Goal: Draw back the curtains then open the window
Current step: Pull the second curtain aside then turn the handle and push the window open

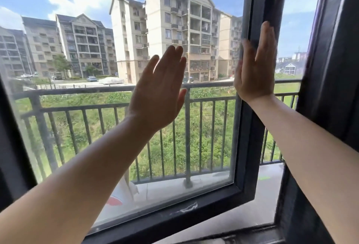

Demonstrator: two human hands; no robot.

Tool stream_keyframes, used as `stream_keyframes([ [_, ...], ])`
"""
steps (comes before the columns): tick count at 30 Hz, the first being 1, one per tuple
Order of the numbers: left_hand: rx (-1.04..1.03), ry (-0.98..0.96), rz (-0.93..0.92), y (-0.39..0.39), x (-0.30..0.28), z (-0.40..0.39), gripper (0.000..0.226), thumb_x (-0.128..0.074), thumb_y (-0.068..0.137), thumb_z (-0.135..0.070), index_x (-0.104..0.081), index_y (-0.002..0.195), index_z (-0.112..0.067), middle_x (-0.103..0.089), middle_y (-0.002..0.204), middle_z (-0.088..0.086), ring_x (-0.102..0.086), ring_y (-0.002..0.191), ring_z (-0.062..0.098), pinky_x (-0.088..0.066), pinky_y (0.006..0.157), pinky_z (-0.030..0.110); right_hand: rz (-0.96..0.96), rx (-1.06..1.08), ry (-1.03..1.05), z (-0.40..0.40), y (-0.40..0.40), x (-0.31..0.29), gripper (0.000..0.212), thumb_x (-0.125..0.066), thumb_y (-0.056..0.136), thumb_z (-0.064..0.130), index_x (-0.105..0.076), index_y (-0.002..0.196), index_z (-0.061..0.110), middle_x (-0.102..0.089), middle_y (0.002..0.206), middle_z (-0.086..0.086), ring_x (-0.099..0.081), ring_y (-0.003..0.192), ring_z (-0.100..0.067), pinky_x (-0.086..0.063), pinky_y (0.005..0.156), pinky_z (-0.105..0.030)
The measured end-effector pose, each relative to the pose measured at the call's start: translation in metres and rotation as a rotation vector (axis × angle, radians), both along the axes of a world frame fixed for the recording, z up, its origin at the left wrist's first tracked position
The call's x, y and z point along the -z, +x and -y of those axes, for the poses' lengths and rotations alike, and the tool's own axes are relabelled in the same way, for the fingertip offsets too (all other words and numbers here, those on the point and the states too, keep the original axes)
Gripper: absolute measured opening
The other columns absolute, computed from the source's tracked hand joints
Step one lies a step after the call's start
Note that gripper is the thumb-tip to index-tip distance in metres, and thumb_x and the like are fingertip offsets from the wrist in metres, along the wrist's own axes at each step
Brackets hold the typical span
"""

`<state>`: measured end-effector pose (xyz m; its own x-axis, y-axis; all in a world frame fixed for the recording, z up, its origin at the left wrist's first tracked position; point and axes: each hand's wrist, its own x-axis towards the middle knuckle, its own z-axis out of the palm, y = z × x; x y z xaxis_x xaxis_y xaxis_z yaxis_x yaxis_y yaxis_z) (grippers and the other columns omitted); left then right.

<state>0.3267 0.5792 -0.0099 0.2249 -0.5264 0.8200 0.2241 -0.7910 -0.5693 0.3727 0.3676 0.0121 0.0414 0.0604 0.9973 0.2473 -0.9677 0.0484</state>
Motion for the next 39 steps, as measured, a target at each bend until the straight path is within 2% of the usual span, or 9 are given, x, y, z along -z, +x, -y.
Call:
stream_keyframes([
  [2, 0.001, -0.006, 0.013, 0.007, 0.002, 0.0, 0.059, -0.008, 0.09, -0.039, -0.017, 0.136, -0.003, -0.033, 0.146, 0.011, -0.028, 0.134, 0.022, -0.031, 0.107, 0.038, -0.019, -0.029, 0.0, -0.001, 0.012, 0.002, 0.036, -0.03, 0.087, 0.003, -0.023, 0.121, 0.01, -0.024, 0.137, -0.038, -0.019, 0.131, -0.048, -0.016, 0.112, -0.051],
  [4, -0.013, 0.0, 0.023, 0.016, 0.001, 0.0, 0.059, -0.01, 0.09, -0.039, -0.019, 0.136, -0.003, -0.033, 0.145, 0.011, -0.029, 0.133, 0.022, -0.032, 0.106, 0.039, -0.021, -0.069, 0.009, -0.003, 0.026, 0.001, 0.038, -0.035, 0.085, 0.0, -0.036, 0.123, -0.003, -0.026, 0.135, -0.041, -0.021, 0.129, -0.051, -0.021, 0.109, -0.057],
  [7, -0.048, 0.013, 0.047, 0.029, -0.002, -0.002, 0.058, -0.009, 0.09, -0.038, -0.022, 0.135, -0.004, -0.036, 0.144, 0.009, -0.031, 0.132, 0.021, -0.032, 0.106, 0.037, -0.006, -0.1, 0.007, -0.01, 0.049, -0.001, 0.035, -0.038, 0.083, -0.004, -0.045, 0.117, -0.01, -0.027, 0.133, -0.042, -0.023, 0.127, -0.053, -0.022, 0.109, -0.058],
  [17, -0.22, 0.069, 0.084, 0.091, 0.003, -0.004, 0.058, -0.014, 0.089, -0.038, -0.025, 0.134, -0.005, -0.036, 0.145, 0.005, -0.032, 0.132, 0.02, -0.032, 0.107, 0.035, -0.05, -0.279, 0.008, -0.032, 0.148, 0.0, 0.03, -0.036, 0.087, 0.002, -0.047, 0.113, -0.01, -0.025, 0.134, -0.042, -0.021, 0.128, -0.052, -0.022, 0.109, -0.059],
  [23, -0.294, 0.068, 0.043, 0.11, 0.003, -0.007, 0.059, -0.012, 0.091, -0.038, -0.013, 0.136, -0.001, -0.023, 0.15, 0.01, -0.021, 0.136, 0.024, -0.027, 0.108, 0.041, -0.101, -0.359, 0.027, -0.048, 0.188, 0.0, 0.031, -0.035, 0.089, 0.005, -0.045, 0.115, -0.008, -0.023, 0.137, -0.04, -0.02, 0.13, -0.049, -0.022, 0.108, -0.059],
  [28, -0.327, 0.073, 0.062, 0.131, 0.003, -0.013, 0.06, -0.013, 0.09, -0.038, -0.011, 0.136, 0.001, -0.022, 0.15, 0.011, -0.019, 0.137, 0.025, -0.025, 0.11, 0.041, -0.094, -0.432, 0.033, -0.062, 0.223, 0.0, 0.029, -0.035, 0.089, 0.004, -0.046, 0.112, -0.01, -0.024, 0.136, -0.04, -0.021, 0.13, -0.049, -0.022, 0.109, -0.057],
  [33, -0.387, 0.092, 0.096, 0.148, 0.006, -0.016, 0.059, -0.01, 0.089, -0.036, -0.016, 0.136, 0.0, -0.026, 0.149, 0.008, -0.023, 0.136, 0.023, -0.024, 0.11, 0.038, -0.116, -0.48, 0.031, -0.071, 0.247, 0.003, 0.031, -0.033, 0.089, 0.008, -0.045, 0.112, -0.009, -0.024, 0.137, -0.04, -0.022, 0.13, -0.049, -0.024, 0.109, -0.057],
  [39, -0.371, 0.05, 0.084, 0.149, 0.007, -0.018, 0.056, -0.02, 0.09, -0.036, -0.025, 0.134, -0.003, -0.035, 0.145, 0.006, -0.03, 0.133, 0.021, -0.028, 0.109, 0.035, -0.213, -0.504, 0.064, -0.073, 0.24, 0.004, 0.029, -0.036, 0.09, 0.006, -0.042, 0.113, -0.009, -0.018, 0.141, -0.037, -0.017, 0.133, -0.046, -0.021, 0.11, -0.056],
])
